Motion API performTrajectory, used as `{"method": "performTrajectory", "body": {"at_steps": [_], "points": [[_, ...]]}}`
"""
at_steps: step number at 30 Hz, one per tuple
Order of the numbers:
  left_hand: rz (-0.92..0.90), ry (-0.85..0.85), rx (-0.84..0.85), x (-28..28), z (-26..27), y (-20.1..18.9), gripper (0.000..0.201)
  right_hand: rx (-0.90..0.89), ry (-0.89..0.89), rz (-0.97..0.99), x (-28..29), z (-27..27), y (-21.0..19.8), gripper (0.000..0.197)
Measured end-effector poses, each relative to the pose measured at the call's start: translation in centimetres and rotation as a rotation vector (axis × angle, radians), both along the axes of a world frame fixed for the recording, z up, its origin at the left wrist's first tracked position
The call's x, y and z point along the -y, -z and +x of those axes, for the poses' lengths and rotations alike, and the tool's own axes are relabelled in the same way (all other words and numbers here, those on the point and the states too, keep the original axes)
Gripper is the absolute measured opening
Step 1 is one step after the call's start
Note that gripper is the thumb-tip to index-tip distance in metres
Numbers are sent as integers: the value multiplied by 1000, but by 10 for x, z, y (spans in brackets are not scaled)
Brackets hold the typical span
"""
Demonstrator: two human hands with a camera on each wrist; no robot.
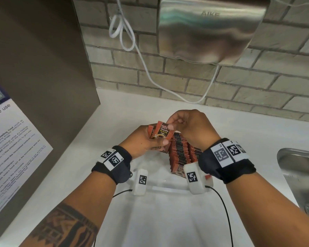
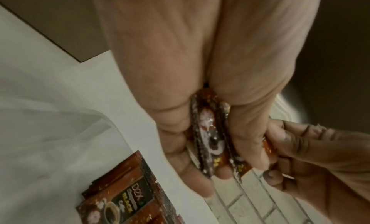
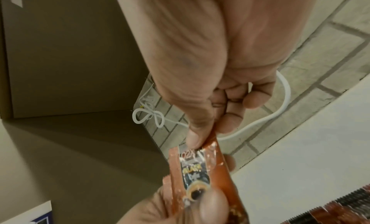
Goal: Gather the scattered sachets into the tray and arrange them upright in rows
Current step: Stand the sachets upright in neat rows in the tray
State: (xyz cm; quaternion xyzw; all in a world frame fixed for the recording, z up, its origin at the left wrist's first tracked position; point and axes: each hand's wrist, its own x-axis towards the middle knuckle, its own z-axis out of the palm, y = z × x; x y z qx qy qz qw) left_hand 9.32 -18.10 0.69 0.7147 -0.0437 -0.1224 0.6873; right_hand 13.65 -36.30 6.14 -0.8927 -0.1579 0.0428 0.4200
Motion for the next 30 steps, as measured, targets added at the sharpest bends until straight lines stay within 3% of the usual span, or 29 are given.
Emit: {"method": "performTrajectory", "body": {"at_steps": [5, 8, 10, 14, 19, 22, 30], "points": [[335, -77, -217, -20, 5, 15, 19, 56, 14, -164, -5, 9, 7, 14], [589, 8, -336, -17, 8, 19, 16, -33, 47, -330, -12, 18, 25, 12], [664, 64, -342, -10, 13, 22, 21, -95, 73, -411, -19, 21, 34, 11], [697, 204, -407, 6, 25, 35, 31, -127, 106, -543, -33, 25, 51, 14], [789, 277, -466, 14, 40, 49, 30, -139, 63, -669, -38, 29, 71, 13], [811, 306, -499, 15, 48, 55, 23, -109, 43, -673, -38, 32, 76, 19], [821, 342, -517, 19, 56, 60, 37, -68, 19, -641, -32, 39, 77, 26]]}}
